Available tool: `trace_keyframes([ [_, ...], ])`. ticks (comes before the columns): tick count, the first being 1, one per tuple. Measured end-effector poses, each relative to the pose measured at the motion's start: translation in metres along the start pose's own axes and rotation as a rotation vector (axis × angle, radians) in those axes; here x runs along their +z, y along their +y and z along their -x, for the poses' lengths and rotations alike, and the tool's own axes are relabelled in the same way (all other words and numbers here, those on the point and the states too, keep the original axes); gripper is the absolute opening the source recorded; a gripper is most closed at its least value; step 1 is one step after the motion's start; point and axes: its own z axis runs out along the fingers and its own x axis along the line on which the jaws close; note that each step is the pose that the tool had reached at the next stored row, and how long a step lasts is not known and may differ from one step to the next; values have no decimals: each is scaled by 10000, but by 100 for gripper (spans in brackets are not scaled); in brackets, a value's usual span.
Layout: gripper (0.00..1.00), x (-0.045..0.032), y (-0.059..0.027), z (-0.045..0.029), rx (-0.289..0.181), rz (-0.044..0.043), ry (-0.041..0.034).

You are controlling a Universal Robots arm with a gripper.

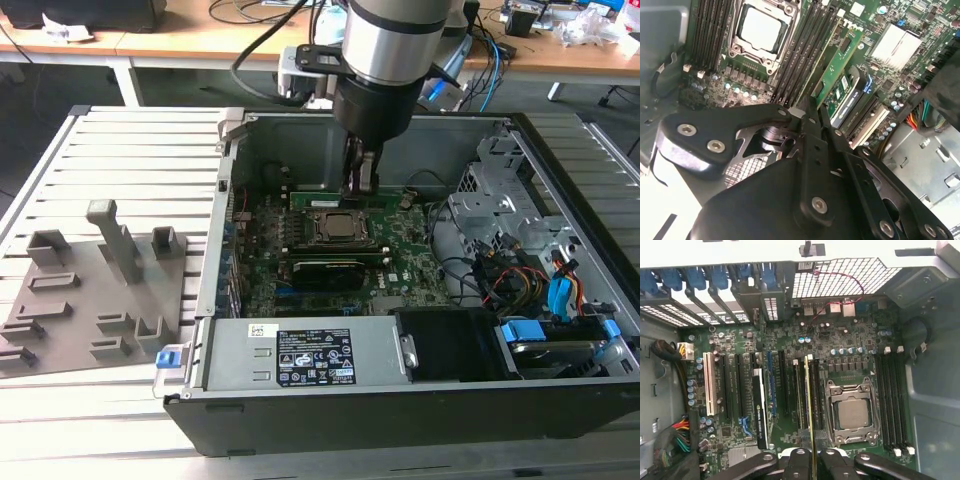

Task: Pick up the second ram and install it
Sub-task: 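Insert the second ram into the second slot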

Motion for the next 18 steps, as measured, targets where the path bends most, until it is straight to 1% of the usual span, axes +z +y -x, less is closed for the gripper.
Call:
trace_keyframes([
  [10,14,147,-9,-10,0,0,0],
  [18,14,215,-14,-15,0,0,0],
])
